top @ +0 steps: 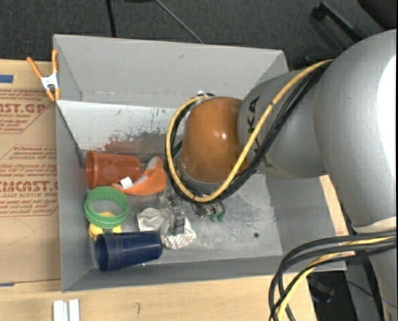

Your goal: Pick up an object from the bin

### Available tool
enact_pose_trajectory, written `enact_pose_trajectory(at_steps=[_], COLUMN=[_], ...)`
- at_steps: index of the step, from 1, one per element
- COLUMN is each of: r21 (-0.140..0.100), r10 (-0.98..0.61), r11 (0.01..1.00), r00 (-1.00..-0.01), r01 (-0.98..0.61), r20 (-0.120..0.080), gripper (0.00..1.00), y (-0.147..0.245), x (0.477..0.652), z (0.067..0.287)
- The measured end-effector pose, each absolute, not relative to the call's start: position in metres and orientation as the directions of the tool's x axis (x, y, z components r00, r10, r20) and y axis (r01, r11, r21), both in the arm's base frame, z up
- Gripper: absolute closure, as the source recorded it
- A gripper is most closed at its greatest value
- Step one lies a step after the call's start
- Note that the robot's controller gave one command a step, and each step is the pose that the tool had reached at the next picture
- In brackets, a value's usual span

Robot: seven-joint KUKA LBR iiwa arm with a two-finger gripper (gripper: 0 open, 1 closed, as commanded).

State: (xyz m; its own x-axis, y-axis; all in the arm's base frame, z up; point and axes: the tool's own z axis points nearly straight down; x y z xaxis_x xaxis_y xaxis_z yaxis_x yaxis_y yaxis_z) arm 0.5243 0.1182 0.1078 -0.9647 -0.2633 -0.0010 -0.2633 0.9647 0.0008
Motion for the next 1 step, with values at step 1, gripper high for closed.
enact_pose_trajectory(at_steps=[1], r21=[0.0], r10=[-0.312], r11=[0.95], r00=[-0.95], r01=[-0.312], r20=[-0.003], gripper=[1.0], y=[0.0985], x=[0.5283], z=[0.2384])
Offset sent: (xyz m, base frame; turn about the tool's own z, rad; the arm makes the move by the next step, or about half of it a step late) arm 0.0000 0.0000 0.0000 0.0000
